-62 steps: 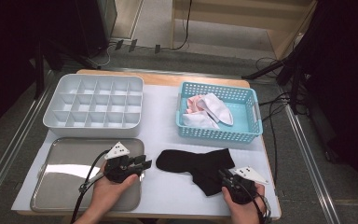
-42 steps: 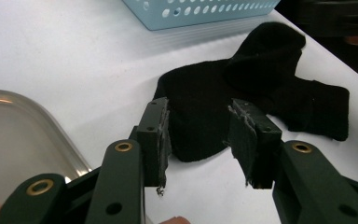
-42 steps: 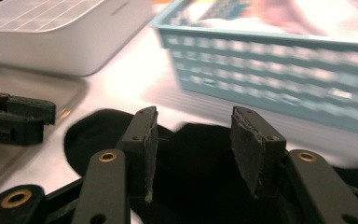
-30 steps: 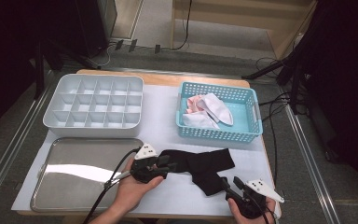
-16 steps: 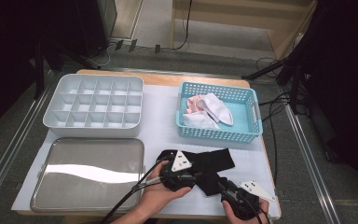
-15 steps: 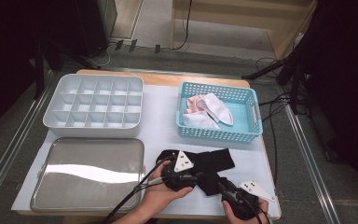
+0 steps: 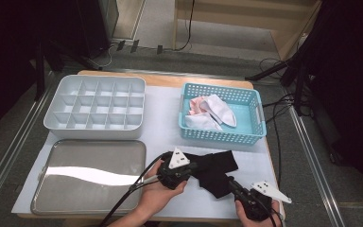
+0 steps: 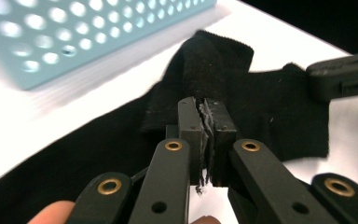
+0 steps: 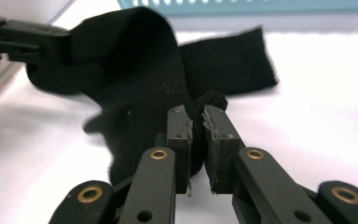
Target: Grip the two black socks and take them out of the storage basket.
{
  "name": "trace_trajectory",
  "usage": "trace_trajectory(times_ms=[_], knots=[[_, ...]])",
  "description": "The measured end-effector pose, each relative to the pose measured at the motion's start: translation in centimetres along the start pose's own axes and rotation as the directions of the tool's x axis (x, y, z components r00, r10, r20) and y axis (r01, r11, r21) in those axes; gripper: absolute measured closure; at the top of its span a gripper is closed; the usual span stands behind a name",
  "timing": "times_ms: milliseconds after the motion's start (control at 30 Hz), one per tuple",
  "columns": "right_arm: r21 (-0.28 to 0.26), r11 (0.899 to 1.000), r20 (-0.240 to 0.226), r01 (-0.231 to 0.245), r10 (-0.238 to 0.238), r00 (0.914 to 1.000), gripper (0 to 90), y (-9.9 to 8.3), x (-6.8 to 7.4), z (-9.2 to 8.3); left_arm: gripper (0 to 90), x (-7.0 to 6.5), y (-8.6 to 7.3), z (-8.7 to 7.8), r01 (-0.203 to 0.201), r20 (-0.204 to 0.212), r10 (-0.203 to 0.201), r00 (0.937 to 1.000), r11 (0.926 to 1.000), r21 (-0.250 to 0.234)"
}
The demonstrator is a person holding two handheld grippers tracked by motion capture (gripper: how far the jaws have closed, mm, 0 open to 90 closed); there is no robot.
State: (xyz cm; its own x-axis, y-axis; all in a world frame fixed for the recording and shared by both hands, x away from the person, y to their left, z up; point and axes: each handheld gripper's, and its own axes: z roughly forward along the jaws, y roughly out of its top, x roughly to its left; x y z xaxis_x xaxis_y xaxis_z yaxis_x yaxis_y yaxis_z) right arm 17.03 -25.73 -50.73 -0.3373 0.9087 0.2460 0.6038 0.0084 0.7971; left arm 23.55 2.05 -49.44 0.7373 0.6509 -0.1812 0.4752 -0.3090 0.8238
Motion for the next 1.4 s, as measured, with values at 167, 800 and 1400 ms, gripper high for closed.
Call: trace_trajectory(times_ms=[167, 800, 1400], knots=[[-0.033, 0.999, -0.049, 0.014, -0.016, 0.9987, 81.8, 0.9, -0.7, -1.2, 89.1, 1.0, -0.7, -2.2, 0.052, 0.036, -0.052, 0.998, 0.9986, -0.012], [0.0, 1.0, -0.024, 0.013, -0.013, 0.9996, 63.1, 2.7, -2.4, 1.2, 70.5, 5.2, -4.8, -5.4, 0.189, -0.034, -0.188, 0.9816, 0.9817, 0.025], [0.049, 0.999, 0.087, 0.007, -0.011, 0.9962, 88.5, 3.1, -4.6, 4.7, 90.0, 8.0, -3.0, -2.2, 0.244, -0.132, -0.23, 0.9641, 0.9643, 0.103]])
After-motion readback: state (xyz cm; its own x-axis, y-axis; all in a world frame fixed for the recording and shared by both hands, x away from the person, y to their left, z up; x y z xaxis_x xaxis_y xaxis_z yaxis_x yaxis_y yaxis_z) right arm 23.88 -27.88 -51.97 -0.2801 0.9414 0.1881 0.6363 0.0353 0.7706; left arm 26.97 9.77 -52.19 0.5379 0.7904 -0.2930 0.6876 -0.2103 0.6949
